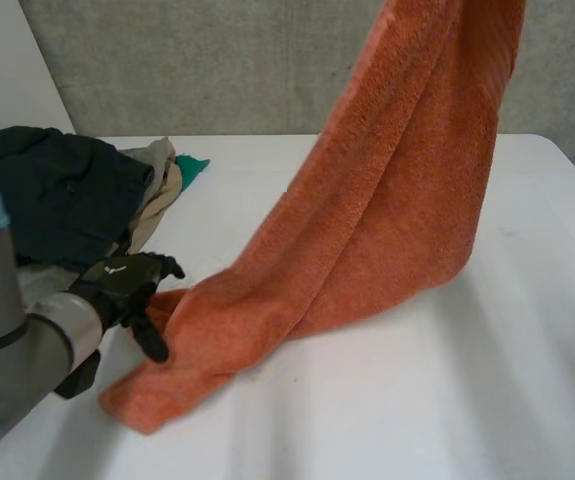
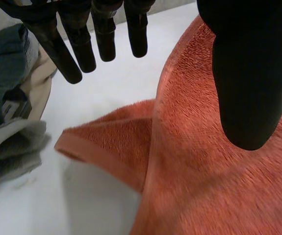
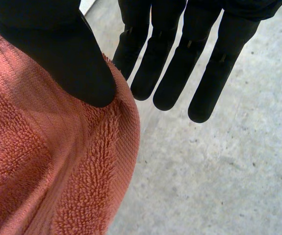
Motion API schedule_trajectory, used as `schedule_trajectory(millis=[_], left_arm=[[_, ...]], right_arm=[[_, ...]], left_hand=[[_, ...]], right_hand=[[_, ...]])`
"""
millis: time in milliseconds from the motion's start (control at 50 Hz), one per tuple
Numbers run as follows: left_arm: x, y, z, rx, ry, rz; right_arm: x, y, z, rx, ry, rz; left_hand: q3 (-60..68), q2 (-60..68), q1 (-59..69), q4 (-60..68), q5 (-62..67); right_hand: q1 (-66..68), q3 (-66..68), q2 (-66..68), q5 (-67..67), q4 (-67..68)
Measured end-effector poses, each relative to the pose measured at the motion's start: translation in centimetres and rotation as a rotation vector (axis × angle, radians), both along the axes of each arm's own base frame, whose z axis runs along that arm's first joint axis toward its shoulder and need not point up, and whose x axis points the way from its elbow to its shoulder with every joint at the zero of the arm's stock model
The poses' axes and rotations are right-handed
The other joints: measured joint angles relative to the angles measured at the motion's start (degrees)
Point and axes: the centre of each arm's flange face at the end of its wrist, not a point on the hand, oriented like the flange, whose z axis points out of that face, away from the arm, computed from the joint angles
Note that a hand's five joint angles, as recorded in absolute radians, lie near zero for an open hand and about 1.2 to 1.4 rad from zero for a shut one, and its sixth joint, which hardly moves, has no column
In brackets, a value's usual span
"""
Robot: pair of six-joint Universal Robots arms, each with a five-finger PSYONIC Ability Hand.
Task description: Fold the laundry.
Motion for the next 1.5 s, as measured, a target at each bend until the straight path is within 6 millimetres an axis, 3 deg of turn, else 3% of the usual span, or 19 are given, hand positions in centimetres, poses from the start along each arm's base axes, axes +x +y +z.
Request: schedule_trajectory(millis=[100, 200, 340, 400, 420, 460, 480, 520, 560, 580, 620, 700, 760, 900, 1040, 1180, 1320, 1400, 1500], left_arm=[[-1.5, -1.3, -1.0, 0.016, 0.006, 0.007], [-2.8, -2.0, -1.8, 0.077, 0.007, 0.005], [-3.9, -5.5, 0.7, -0.018, 0.045, 0.042], [-4.3, -8.6, 4.7, -0.186, 0.098, 0.082], [-4.3, -8.6, 4.7, -0.186, 0.098, 0.082], [-4.3, -10.9, 9.7, -0.378, 0.164, 0.120], [-4.3, -11.2, 10.6, -0.415, 0.177, 0.127], [-4.0, -12.2, 15.8, -0.601, 0.249, 0.157], [-3.7, -12.0, 19.6, -0.732, 0.304, 0.173], [-3.7, -12.0, 19.6, -0.732, 0.304, 0.173], [-3.2, -11.0, 23.6, -0.869, 0.367, 0.186], [-2.7, -9.7, 26.0, -0.951, 0.407, 0.187], [-2.7, -9.1, 25.0, -0.922, 0.394, 0.180], [-2.7, -7.3, 17.1, -0.726, 0.298, 0.146], [-3.6, -4.6, 3.9, -0.445, 0.114, 0.058], [-3.9, -3.6, -4.5, -0.263, -0.060, 0.006], [-3.9, -3.5, -5.2, -0.226, -0.097, 0.006], [-3.9, -3.7, -3.5, -0.254, -0.069, 0.009], [-3.6, -3.9, -2.2, -0.280, -0.043, 0.015]], right_arm=[[-0.5, 0.3, 0.7, -0.012, -0.020, -0.005], [-1.2, -1.1, 0.1, 0.011, -0.024, -0.040], [-2.5, -5.1, -2.3, 0.080, -0.019, -0.116], [-3.2, -7.3, -3.0, 0.080, -0.035, -0.174], [-3.2, -7.3, -3.0, 0.080, -0.035, -0.174], [-4.0, -9.6, -2.9, 0.033, -0.071, -0.245], [-4.1, -10.0, -2.8, 0.021, -0.079, -0.259], [-4.9, -12.0, -2.2, -0.055, -0.132, -0.330], [-5.5, -13.2, -1.7, -0.117, -0.173, -0.368], [-5.5, -13.2, -1.7, -0.117, -0.173, -0.368], [-6.2, -14.5, -0.9, -0.195, -0.231, -0.400], [-7.0, -15.3, -0.3, -0.256, -0.283, -0.407], [-7.7, -15.8, -1.1, -0.223, -0.309, -0.374], [-9.1, -17.1, -7.0, 0.022, -0.308, -0.279], [-9.9, -16.7, -18.9, 0.361, -0.157, -0.206], [-9.7, -15.1, -28.1, 0.536, 0.064, -0.138], [-9.7, -13.7, -30.6, 0.592, 0.236, -0.130], [-9.2, -12.2, -31.0, 0.615, 0.325, -0.127], [-8.0, -10.9, -31.8, 0.584, 0.386, -0.097]], left_hand=[[9.5, 9.9, 10.0, 9.2, 9.9], [45.1, 46.4, 49.1, 45.7, 46.1], [50.6, 51.3, 49.9, 51.2, 49.5], [50.6, 51.4, 49.9, 51.3, 49.5], [50.6, 51.4, 49.9, 51.3, 49.5], [50.6, 51.4, 49.9, 51.3, 49.5], [50.6, 51.4, 49.9, 51.3, 49.5], [50.6, 51.4, 49.9, 51.3, 49.5], [50.6, 51.4, 49.9, 51.3, 49.5], [50.6, 51.4, 49.9, 51.3, 49.5], [50.6, 51.4, 49.9, 51.3, 49.5], [50.6, 51.4, 49.9, 51.3, 49.5], [50.6, 51.4, 49.9, 51.3, 49.5], [50.7, 51.4, 49.9, 51.4, 49.5], [50.7, 51.5, 49.9, 51.4, 49.5], [50.7, 51.5, 49.9, 51.4, 49.5], [50.7, 51.5, 49.9, 51.4, 49.5], [50.7, 51.5, 49.9, 51.4, 49.5], [50.7, 51.5, 49.9, 51.4, 49.5]], right_hand=[[0.0, 0.0, 0.0, 0.0, 0.0], [0.0, 0.0, 0.0, 0.0, 0.0], [0.0, 0.0, 0.0, 0.0, 0.0], [0.0, 0.4, 0.0, 0.0, 0.0], [0.0, 0.4, 0.0, 0.0, 0.0], [0.0, 0.5, 0.0, 0.0, 0.0], [0.0, 0.5, 0.0, 0.0, 0.0], [0.0, 0.5, 0.0, 0.0, 0.0], [0.0, 0.5, 0.0, 0.0, 0.0], [0.0, 0.5, 0.0, 0.0, 0.0], [0.0, 0.5, 0.0, 0.0, 0.0], [0.0, 0.5, 0.0, 0.7, 0.0], [0.0, 0.5, 0.0, 1.0, 0.0], [0.0, 0.5, 0.0, 1.0, 0.0], [0.0, 0.5, 0.0, 1.3, 0.0], [0.0, 0.5, 0.0, 1.3, 0.0], [-6.7, -9.8, -10.5, -8.2, -10.4], [-22.9, -26.9, -26.9, -25.8, -27.5], [-27.6, -32.7, -31.0, -32.0, -33.3]])
